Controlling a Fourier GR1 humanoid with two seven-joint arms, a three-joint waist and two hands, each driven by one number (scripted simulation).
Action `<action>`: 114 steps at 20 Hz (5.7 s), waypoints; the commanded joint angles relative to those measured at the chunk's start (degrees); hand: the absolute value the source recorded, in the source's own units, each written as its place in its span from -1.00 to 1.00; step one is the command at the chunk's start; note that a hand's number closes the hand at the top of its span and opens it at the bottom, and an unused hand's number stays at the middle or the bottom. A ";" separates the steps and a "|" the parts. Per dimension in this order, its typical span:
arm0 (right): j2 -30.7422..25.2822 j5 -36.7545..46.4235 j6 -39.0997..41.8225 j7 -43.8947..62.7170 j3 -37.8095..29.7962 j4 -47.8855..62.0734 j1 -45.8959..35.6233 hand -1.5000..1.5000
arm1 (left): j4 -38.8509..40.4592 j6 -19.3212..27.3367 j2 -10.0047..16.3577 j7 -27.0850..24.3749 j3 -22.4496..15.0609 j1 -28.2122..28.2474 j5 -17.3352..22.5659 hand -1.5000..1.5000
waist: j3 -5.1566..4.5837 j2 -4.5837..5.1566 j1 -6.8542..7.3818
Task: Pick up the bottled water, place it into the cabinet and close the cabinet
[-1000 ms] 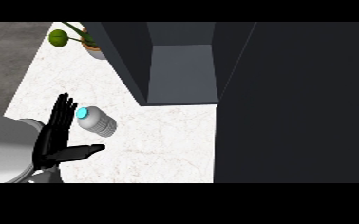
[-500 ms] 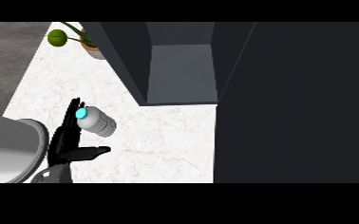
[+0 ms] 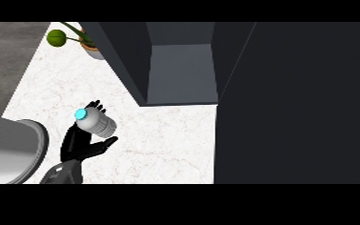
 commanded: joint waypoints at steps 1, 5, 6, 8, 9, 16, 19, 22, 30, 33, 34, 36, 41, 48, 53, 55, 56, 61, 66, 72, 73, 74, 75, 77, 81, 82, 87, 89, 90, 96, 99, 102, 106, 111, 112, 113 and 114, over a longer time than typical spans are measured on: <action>-1.00 -3.76 1.65 -1.45 -1.53 -6.50 6.00 -1.00 | 4.95 -0.23 -0.73 -5.40 1.91 -0.57 1.10 1.00 | -0.02 -0.12 -0.71; -0.64 -2.52 0.08 1.76 -0.07 -7.09 2.90 -1.00 | 7.34 -3.62 -1.25 -3.81 2.48 -4.57 2.52 1.00 | -0.03 0.09 -0.03; -1.37 -3.17 1.44 -0.54 -1.44 -5.22 2.38 -1.00 | 8.26 -3.45 -0.35 -6.00 3.42 -3.79 2.94 1.00 | -0.05 0.16 -0.27; -0.77 -2.62 0.69 1.02 -0.47 -5.34 2.56 -1.00 | 9.29 -6.44 1.12 -6.39 3.08 -3.44 2.73 1.00 | -0.06 0.20 -0.08; -0.49 -3.98 0.82 -0.20 -1.62 -4.07 2.54 -1.00 | 9.06 -5.40 -0.45 -6.05 2.92 -4.18 2.89 1.00 | 0.00 0.05 0.05; 0.19 -1.98 -0.44 2.09 -0.16 -4.18 1.36 -1.00 | 7.33 -0.16 -6.26 -12.15 1.10 -1.36 1.76 1.00 | 0.03 0.02 0.77; 1.43 2.19 -0.42 0.10 3.80 -4.99 3.87 -1.00 | 3.60 1.03 -9.55 -11.88 -0.58 1.69 1.73 1.00 | 0.13 -0.49 1.29; 0.56 -0.14 -0.86 1.98 1.10 -5.01 2.23 -1.00 | 0.10 0.58 -9.70 -10.36 -2.75 2.40 1.55 1.00 | 0.19 -0.54 1.70; 0.71 -2.10 -0.80 2.67 0.87 -4.14 0.78 -1.00 | -5.12 3.97 -9.99 -3.13 -14.62 -0.09 13.14 1.00 | 0.23 -0.80 1.57; 0.06 -2.56 -0.45 3.11 0.52 -4.82 1.63 -1.00 | -8.94 7.71 -10.01 1.60 -20.36 -0.90 19.11 1.00 | 0.23 -0.88 1.39; 0.89 -1.49 -0.22 0.90 1.73 -3.60 1.95 -1.00 | -9.70 9.88 -10.01 2.98 -22.08 -2.86 20.74 1.00 | 0.21 -0.89 0.84; -0.04 -3.88 0.05 2.15 -0.01 -5.21 2.21 -1.00 | -13.88 13.65 -10.02 3.95 -26.52 -2.35 23.63 1.00 | 0.21 -0.89 0.81; -0.03 -3.22 0.39 2.20 0.89 -7.16 4.82 -1.00 | -23.18 26.77 -10.03 9.19 -33.83 -4.51 23.17 1.00 | 0.20 -0.81 0.94; 0.90 -4.77 -0.44 1.92 -2.59 -3.25 -0.12 -1.00 | -31.36 40.41 -10.03 19.19 -40.44 -11.89 25.48 1.00 | 0.20 -0.43 1.05; 0.27 -5.50 1.01 0.89 -3.68 -1.52 -1.13 -1.00 | -23.99 45.78 -10.03 22.88 -43.28 -21.68 26.82 1.00 | 0.19 -0.17 0.20; 1.37 -4.06 0.38 -1.16 -4.94 2.09 -2.60 -1.00 | -22.89 47.48 -10.03 25.66 -42.39 -23.41 25.27 1.00 | 0.21 -0.25 0.74; 0.52 -4.36 2.60 -3.03 -3.77 -0.86 1.85 -1.00 | -21.81 51.24 -10.03 27.71 -44.32 -26.09 28.04 1.00 | 0.20 -0.29 -0.67; 0.07 -7.52 1.00 3.21 -6.02 -2.54 -3.67 -1.00 | -11.53 51.28 -10.03 24.49 -41.96 -34.21 32.85 1.00 | 0.14 0.54 -1.16; -1.13 -9.46 4.16 0.12 -8.60 0.14 -3.07 -1.00 | -1.85 53.27 -10.03 21.68 -43.84 -36.24 28.37 1.00 | 0.20 0.71 -1.86; -0.30 -9.95 3.96 -0.18 -9.48 0.13 -3.70 -1.00 | 8.95 55.57 -10.00 21.63 -40.49 -39.69 27.63 1.00 | 0.17 1.17 -2.64; -0.13 -9.65 4.21 -0.58 -9.39 -0.28 -3.13 -1.00 | 9.75 55.00 -8.67 21.05 -38.98 -40.60 28.19 1.00 | 0.14 1.13 -2.59; 0.16 -9.38 4.20 -1.02 -9.52 1.46 -3.91 -1.00 | 9.46 53.55 -7.79 19.51 -36.72 -40.16 29.92 1.00 | 0.12 1.21 -2.32; -0.55 -9.97 3.28 1.37 -10.56 0.33 -6.27 -1.00 | 10.26 56.33 -9.98 19.81 -36.44 -41.29 30.18 1.00 | 0.11 1.52 -2.19; 0.86 -8.99 2.67 1.49 -8.56 0.66 -7.75 -1.00 | 10.79 56.68 -9.98 19.59 -36.36 -42.76 30.38 1.00 | 0.10 1.39 -2.38; -0.01 -8.85 4.96 0.81 -8.32 -1.47 -3.34 -1.00 | 15.11 55.84 -7.57 15.90 -36.18 -42.22 28.38 1.00 | 0.08 1.35 -3.00; 0.08 -8.50 4.68 -0.06 -9.13 2.50 -6.80 -1.00 | 16.31 56.40 -7.67 17.22 -36.59 -44.33 27.81 -1.00 | 0.13 1.77 -3.14; -0.40 -9.39 6.25 -1.45 -10.06 0.57 -3.25 -1.00 | 18.59 60.76 -8.38 16.04 -37.60 -47.27 25.84 -1.00 | 0.12 1.64 -4.46; -0.77 -8.35 7.06 -2.04 -9.70 2.76 -4.55 -1.00 | 19.28 61.47 -8.11 15.54 -37.45 -48.00 25.64 -1.00 | 0.12 1.83 -4.25; -1.25 -8.91 7.43 -2.47 -10.94 3.49 -4.83 -1.00 | 19.61 60.23 -7.41 15.20 -37.33 -47.42 25.66 -1.00 | 0.13 1.96 -4.28; -0.03 -7.97 7.41 -1.04 -7.29 1.45 -2.92 -1.00 | 18.06 52.58 -6.41 13.80 -36.49 -48.45 26.02 -1.00 | 0.03 1.73 -4.16; -0.61 -9.23 7.01 -0.39 -8.91 0.71 -3.90 -1.00 | 15.18 50.16 -7.48 11.76 -34.23 -50.22 27.92 -1.00 | 0.04 1.51 -3.13; -0.19 -8.03 7.62 -1.40 -7.80 2.40 -4.53 -1.00 | 12.76 44.83 -6.38 8.60 -31.63 -50.06 30.09 -1.00 | 0.05 1.33 -2.57; -1.00 -9.87 7.85 -0.99 -9.69 1.98 -4.46 -1.00 | 12.18 39.53 -8.12 4.92 -30.65 -47.67 30.49 -1.00 | 0.10 0.96 -1.47; 1.66 -6.88 5.80 2.06 -4.57 -2.49 -1.11 -1.00 | 11.06 39.57 -9.96 5.37 -31.06 -45.85 29.27 -1.00 | 0.12 0.02 -0.02; -0.13 -9.87 6.09 2.65 -7.84 -2.13 -3.50 -1.00 | 9.29 40.11 -9.98 4.21 -32.02 -43.32 30.30 -1.00 | 0.14 0.09 -0.41; 0.48 -8.92 5.31 3.54 -7.09 -0.98 -4.68 -1.00 | 8.06 41.80 -9.99 6.83 -32.99 -45.08 30.17 -1.00 | 0.15 0.00 -0.26; 0.48 -7.89 7.71 0.28 -6.22 -2.21 0.49 -1.00 | 8.35 40.49 -10.00 7.15 -32.28 -44.79 29.47 -1.00 | 0.16 -0.31 -0.03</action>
